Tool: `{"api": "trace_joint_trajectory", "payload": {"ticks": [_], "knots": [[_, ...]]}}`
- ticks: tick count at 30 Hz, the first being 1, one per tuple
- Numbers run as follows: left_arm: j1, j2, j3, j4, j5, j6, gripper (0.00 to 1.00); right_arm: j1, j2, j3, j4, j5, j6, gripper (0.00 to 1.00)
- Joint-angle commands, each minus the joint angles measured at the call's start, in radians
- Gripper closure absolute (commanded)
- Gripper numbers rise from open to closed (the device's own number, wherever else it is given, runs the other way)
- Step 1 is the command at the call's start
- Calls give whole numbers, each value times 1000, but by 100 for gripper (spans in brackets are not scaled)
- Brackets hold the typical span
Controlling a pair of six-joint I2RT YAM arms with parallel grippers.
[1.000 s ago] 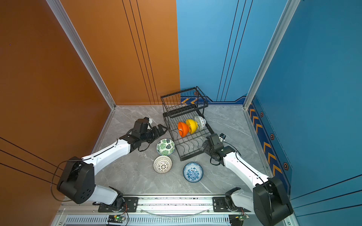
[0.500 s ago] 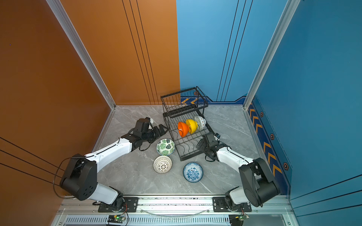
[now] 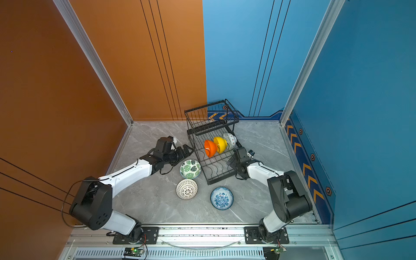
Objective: Load bowls into a dish rack
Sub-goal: Rotate the dish rack at the top-center of the table.
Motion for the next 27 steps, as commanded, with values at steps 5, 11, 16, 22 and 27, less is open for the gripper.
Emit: {"api": "trace_joint_trajectory", "payload": {"ticks": [5, 11, 16, 22, 27], "knots": [[29, 1, -43, -7, 40, 23, 2, -18, 45, 100, 39, 20, -34, 0], [47, -14, -48, -68, 36, 47, 2, -50, 93, 176, -3, 14, -86, 0], [64, -43, -51, -139, 19, 78, 2, -62, 84, 201, -60, 20, -133, 0], [60, -43, -68, -210, 19, 104, 1, -63, 30, 149, -92, 0, -164, 0], [54, -35, -98, -239, 6, 126, 8, -64, -42, 87, -111, 11, -203, 0]]}}
